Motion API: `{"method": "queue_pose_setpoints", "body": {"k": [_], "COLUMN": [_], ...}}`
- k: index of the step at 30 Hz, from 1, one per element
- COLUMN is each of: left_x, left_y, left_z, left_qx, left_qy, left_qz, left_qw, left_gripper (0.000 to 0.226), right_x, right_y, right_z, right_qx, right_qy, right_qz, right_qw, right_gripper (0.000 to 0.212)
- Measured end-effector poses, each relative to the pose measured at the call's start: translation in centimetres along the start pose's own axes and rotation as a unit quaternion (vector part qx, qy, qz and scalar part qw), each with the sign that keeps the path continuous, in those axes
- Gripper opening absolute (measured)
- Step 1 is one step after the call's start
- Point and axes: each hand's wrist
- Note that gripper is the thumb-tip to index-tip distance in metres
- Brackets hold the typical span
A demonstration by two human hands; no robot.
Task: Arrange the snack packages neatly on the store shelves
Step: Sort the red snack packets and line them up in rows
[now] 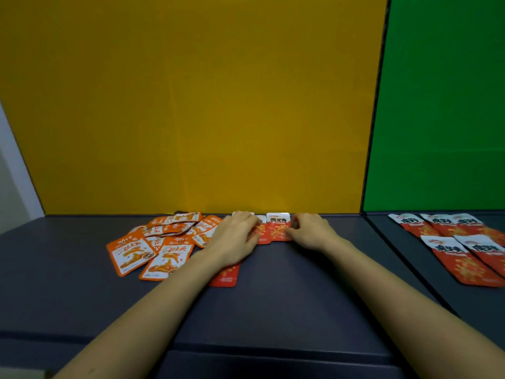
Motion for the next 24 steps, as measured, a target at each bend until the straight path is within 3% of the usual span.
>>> {"method": "queue_pose_setpoints", "body": {"k": [9,16,24], "left_x": [0.5,0.7,1.1], "left_y": [-1.7,-1.9,-1.2], "left_z": [-1.0,-2.8,-4.5], "left_qx": [-0.095,-0.186,-0.196], "left_qy": [-0.036,-0.092,-0.146], "left_qz": [-0.116,-0.106,-0.058], "left_qw": [0.988,0.972,0.968], "left_gripper": [0.055,0.091,0.097], "right_x": [2.2,2.7,2.5], "right_y": [-1.5,-1.7,-1.4], "right_z": [-1.9,-2.0,-1.9], "right_qx": [0.057,0.041,0.053], "right_qy": [0.065,0.075,0.072], "right_qz": [0.001,0.043,0.005], "right_qw": [0.996,0.995,0.996], "right_gripper": [0.061,0.063,0.058]}}
Point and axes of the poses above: each hand's wrist, its own z-axis away from the middle knuckle, its own x-axis out of the palm, y = z × x, and after that the axes turned 10 degrees about -x, right-handed
